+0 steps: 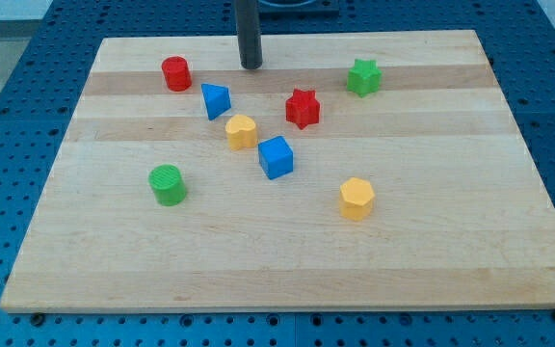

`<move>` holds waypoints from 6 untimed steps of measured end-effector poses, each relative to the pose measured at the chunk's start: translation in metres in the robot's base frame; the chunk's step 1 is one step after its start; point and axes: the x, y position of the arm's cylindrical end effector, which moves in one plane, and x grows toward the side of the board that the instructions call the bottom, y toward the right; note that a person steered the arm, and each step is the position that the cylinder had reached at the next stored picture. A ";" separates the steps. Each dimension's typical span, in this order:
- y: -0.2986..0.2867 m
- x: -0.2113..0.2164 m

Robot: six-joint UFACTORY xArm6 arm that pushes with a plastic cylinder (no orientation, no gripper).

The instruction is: Push the triangle below the red circle

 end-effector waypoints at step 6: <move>0.007 0.061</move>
